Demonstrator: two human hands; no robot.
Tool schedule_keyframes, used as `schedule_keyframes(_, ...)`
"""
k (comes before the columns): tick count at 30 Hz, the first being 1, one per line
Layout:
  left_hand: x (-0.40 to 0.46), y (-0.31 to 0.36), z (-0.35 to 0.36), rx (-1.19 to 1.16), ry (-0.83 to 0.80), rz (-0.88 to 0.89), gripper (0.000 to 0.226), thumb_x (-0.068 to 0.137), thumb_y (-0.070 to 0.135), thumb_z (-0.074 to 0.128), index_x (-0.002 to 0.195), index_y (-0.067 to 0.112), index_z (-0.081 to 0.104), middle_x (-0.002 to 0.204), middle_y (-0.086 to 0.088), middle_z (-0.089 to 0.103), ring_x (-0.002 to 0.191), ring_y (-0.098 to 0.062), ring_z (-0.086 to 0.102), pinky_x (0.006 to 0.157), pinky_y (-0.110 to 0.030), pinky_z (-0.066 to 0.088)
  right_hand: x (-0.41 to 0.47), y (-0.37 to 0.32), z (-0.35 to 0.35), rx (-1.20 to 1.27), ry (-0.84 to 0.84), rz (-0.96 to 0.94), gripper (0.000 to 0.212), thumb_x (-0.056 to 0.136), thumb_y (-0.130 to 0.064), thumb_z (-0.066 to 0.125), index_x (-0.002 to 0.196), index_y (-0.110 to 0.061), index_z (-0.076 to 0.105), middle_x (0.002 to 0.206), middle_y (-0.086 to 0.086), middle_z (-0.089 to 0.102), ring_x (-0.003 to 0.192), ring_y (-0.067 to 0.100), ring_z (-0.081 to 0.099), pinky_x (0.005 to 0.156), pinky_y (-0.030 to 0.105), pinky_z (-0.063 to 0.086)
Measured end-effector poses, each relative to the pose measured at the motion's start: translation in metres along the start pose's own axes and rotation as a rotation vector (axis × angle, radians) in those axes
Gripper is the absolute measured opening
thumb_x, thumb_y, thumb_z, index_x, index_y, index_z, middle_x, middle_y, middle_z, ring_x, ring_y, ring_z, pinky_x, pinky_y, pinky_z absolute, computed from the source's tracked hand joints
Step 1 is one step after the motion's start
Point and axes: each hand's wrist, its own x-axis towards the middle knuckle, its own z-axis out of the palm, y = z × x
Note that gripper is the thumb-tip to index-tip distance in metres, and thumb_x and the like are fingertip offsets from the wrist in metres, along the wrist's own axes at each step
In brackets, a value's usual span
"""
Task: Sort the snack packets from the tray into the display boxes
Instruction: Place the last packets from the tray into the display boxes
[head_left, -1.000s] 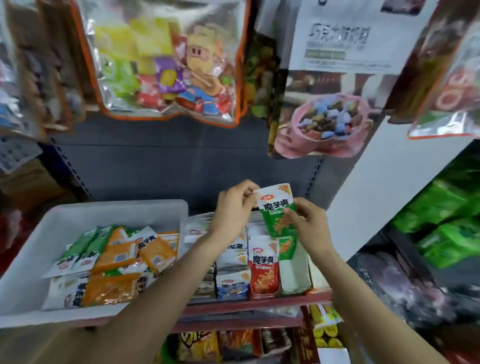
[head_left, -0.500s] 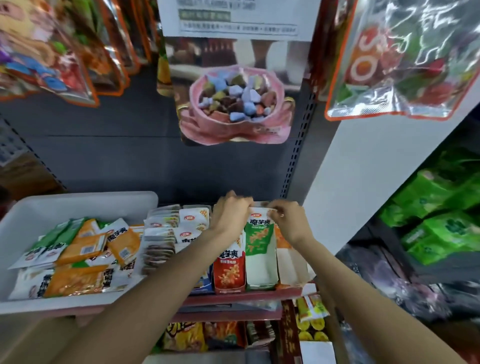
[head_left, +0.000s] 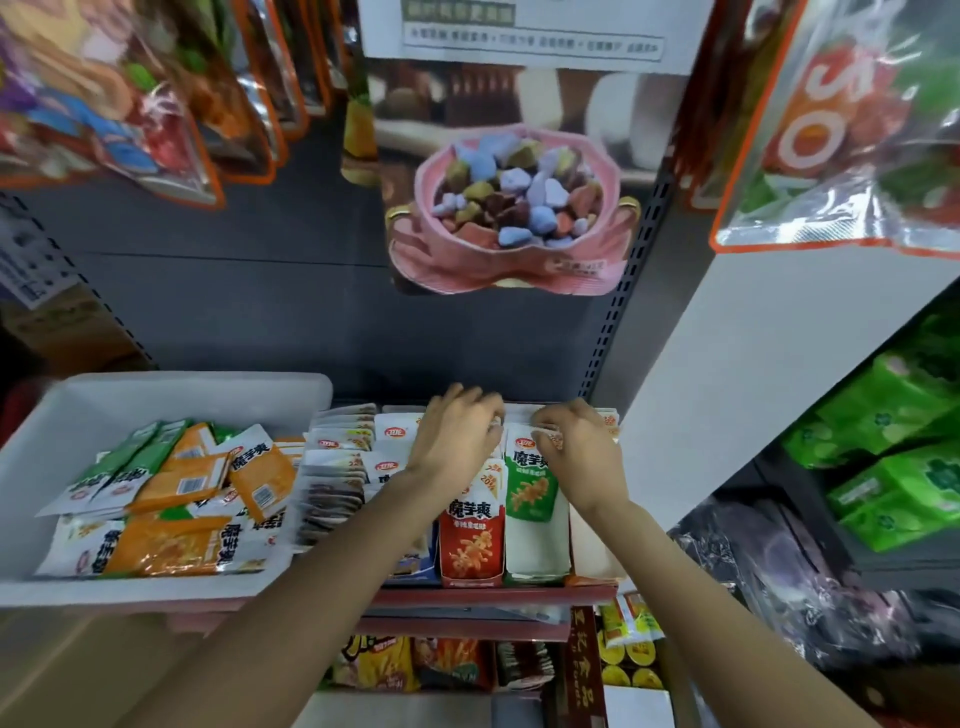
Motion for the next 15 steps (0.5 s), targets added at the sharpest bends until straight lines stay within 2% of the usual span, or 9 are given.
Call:
schedule_keyframes(2,-0.017,-0.016,-0.008,-0.098,0.089,-0.036,0.022,0.094,0.024,0.050,0.113,0.018,0.059,0.111,0.001,0.061,0.107,-0.019,0.047,0.089,-0.033,0.038,-0.001,-0.018,0.001,0.049,-0.014,-0.052,0.024,0.093,-0.015,0.054,0.115,-0.013,0.064,0.118,0.004,0.054,0.110,0.019,0.051,0.093,0.023,0.036)
schedule_keyframes(6,-0.051,-0.060,-0.024,-0.259,0.246,-0.125,0.014,0.088,0.016,0.057,0.100,0.014,0.065,0.093,-0.002,0.065,0.093,-0.021,0.055,0.079,-0.037,0.047,0.001,-0.068,0.022,0.154,-0.093,-0.174,0.021,0.091,-0.011,0.056,0.109,-0.012,0.066,0.109,0.007,0.057,0.098,0.020,0.056,0.087,0.025,0.042)
schedule_keyframes(9,-0.076,-0.105,-0.037,-0.351,0.316,-0.241,0.014,0.087,0.015,0.055,0.097,0.012,0.065,0.088,-0.003,0.065,0.086,-0.020,0.057,0.073,-0.037,0.049,0.001,-0.117,0.046,0.223,-0.163,-0.230,0.019,0.090,-0.009,0.057,0.105,-0.011,0.068,0.101,0.005,0.058,0.091,0.021,0.059,0.081,0.020,0.043)
schedule_keyframes(13,-0.114,-0.181,-0.052,-0.384,0.345,-0.386,0.012,0.088,0.010,0.055,0.095,0.009,0.065,0.087,-0.006,0.063,0.082,-0.024,0.059,0.069,-0.033,0.047,0.001,-0.186,0.090,0.181,-0.224,-0.325,0.026,0.090,-0.004,0.050,0.108,-0.010,0.068,0.107,0.007,0.059,0.101,0.025,0.056,0.089,0.032,0.045)
schedule_keyframes(15,-0.133,-0.222,-0.056,-0.386,0.315,-0.456,0.012,0.088,0.006,0.055,0.095,0.010,0.064,0.088,-0.007,0.062,0.083,-0.026,0.059,0.068,-0.032,0.045,0.002,-0.219,0.113,0.130,-0.237,-0.372,0.028,0.090,-0.006,0.049,0.110,-0.012,0.066,0.111,0.009,0.060,0.106,0.027,0.053,0.088,0.034,0.045)
